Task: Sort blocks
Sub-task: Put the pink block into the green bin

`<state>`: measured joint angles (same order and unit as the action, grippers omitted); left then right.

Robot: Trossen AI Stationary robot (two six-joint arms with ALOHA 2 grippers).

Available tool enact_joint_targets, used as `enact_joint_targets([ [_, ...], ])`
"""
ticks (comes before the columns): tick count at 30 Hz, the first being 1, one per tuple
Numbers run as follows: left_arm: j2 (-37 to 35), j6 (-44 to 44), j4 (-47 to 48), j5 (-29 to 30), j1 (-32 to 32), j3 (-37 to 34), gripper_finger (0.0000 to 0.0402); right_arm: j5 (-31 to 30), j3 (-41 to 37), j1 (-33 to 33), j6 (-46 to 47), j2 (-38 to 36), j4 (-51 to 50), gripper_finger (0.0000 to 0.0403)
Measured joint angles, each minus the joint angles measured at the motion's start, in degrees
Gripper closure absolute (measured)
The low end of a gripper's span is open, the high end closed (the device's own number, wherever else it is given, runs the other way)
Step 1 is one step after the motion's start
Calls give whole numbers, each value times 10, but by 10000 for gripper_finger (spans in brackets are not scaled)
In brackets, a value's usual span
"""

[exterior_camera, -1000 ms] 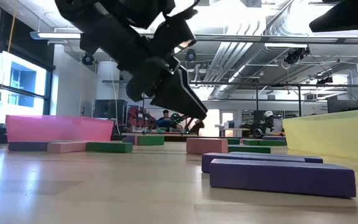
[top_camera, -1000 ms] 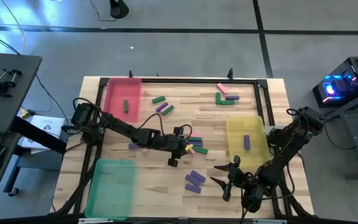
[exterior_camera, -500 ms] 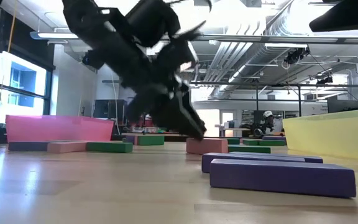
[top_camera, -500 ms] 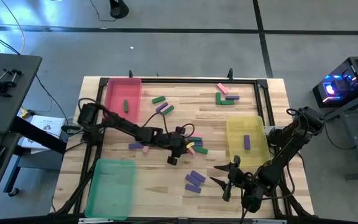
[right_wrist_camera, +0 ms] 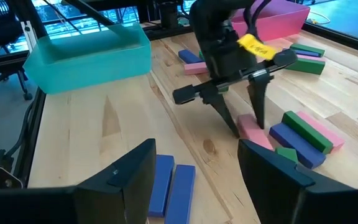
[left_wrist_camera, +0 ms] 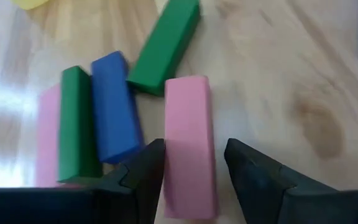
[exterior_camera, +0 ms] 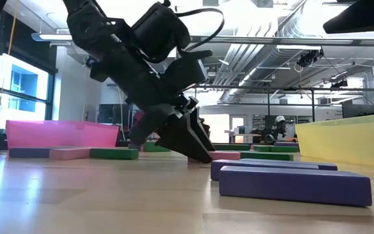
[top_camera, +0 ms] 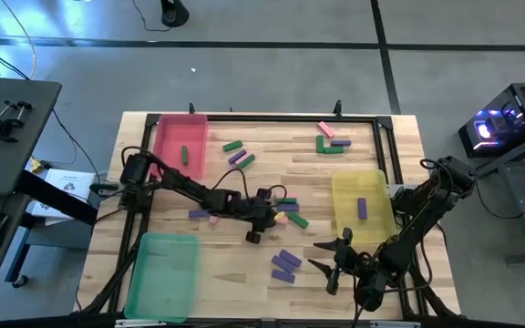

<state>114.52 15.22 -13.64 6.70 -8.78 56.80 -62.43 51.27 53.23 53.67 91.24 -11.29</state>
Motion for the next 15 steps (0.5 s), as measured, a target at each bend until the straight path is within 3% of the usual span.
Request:
enact_joint_targets([
  [9,-3,-77,40,0,-33,2,317,0,0,0,0,0,0,190],
  [15,-10,-129,48,53,-67,1,326,0,0,0,0,0,0,190],
])
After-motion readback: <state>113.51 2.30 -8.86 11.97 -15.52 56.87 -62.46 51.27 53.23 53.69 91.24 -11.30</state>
